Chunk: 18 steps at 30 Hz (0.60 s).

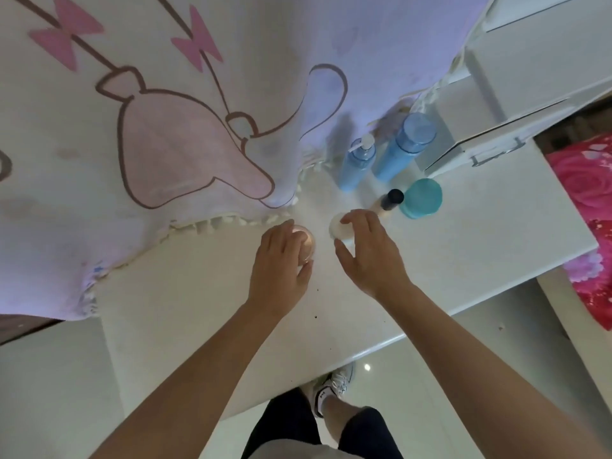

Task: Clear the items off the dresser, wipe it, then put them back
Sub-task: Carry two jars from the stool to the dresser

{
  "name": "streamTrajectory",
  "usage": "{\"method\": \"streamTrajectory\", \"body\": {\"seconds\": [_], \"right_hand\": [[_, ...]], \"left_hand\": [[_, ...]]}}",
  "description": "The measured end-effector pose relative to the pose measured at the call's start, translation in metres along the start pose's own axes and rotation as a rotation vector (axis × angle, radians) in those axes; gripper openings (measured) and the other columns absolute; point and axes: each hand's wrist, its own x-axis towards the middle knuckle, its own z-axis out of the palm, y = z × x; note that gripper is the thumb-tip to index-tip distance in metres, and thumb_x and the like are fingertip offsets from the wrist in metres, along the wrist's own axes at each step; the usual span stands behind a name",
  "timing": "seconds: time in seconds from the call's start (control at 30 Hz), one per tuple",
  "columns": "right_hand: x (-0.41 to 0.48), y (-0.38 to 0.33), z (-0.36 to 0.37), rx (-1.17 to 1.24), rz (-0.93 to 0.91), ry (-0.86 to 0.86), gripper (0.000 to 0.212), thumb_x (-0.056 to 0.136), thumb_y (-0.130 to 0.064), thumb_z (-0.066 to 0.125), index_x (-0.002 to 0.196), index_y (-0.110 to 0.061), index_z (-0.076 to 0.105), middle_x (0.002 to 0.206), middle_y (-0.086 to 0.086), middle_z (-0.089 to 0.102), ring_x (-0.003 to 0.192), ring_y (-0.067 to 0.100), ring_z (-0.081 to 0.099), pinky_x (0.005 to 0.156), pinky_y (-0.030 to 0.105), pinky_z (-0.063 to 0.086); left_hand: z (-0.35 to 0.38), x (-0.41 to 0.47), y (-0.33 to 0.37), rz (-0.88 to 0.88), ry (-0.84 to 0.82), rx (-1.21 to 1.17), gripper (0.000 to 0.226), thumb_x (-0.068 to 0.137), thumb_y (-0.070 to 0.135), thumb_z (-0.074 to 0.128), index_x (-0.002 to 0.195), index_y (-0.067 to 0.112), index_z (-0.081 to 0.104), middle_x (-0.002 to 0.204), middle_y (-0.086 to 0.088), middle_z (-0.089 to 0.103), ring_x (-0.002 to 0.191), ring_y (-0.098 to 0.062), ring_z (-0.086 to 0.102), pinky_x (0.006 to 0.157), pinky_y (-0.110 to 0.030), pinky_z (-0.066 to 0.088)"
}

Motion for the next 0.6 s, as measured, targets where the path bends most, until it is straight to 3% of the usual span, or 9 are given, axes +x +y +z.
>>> {"method": "streamTrajectory", "body": {"seconds": [0.33,0.6], "right_hand": [[0.021,-0.003,0.018,-0.025,0.086,-0.079,0.04,0.093,-0.016,0.06,0.13,-0.011,0.047,0.155,0.011,0.029,0.128,0.032,0.049,0.082,0.041,0.052],[0.011,-0.035,-0.047,-0.067,-0.022,-0.003,0.041,0.095,-0.02,0.057,0.135,-0.016,0.05,0.151,0.008,0.036,0.119,0.03,0.055,0.074,0.042,0.056]], "left_hand": [[0.011,0.012,-0.012,0.111,-0.007,0.164,0.034,0.085,0.015,0.066,0.117,0.008,0.06,0.143,-0.017,0.048,0.135,-0.037,0.04,0.094,-0.045,0.049],[-0.057,0.001,0.002,0.059,0.195,0.209,0.031,0.094,0.027,0.056,0.116,0.008,0.064,0.143,-0.015,0.049,0.133,-0.032,0.044,0.097,-0.045,0.044]]}}
